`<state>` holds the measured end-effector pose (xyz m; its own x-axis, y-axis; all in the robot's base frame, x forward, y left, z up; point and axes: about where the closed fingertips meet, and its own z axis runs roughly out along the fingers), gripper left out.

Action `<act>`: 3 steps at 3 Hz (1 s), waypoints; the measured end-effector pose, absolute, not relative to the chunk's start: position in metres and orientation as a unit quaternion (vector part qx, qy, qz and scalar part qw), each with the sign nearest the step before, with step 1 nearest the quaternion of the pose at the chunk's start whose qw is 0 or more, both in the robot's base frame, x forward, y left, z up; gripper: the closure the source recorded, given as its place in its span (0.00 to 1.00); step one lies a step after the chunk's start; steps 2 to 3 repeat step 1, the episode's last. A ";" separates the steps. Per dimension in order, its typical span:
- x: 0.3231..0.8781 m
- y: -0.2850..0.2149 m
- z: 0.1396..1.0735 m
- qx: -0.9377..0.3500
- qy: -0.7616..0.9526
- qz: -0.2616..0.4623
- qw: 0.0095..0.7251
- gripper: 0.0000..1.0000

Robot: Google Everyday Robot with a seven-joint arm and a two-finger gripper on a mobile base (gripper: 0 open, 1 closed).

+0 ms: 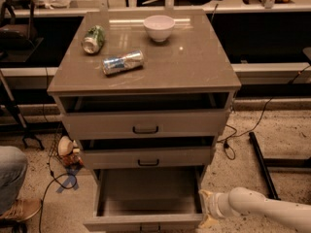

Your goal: Open bottom drawer

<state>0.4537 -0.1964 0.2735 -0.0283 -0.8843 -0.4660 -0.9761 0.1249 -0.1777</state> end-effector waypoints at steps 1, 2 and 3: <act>0.465 -0.221 0.308 -0.646 0.716 0.080 0.252 0.00; 0.465 -0.221 0.308 -0.646 0.716 0.080 0.252 0.00; 0.465 -0.221 0.308 -0.646 0.716 0.080 0.252 0.00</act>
Offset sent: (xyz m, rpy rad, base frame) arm 0.0000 0.0000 0.0000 0.0000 0.0000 0.0000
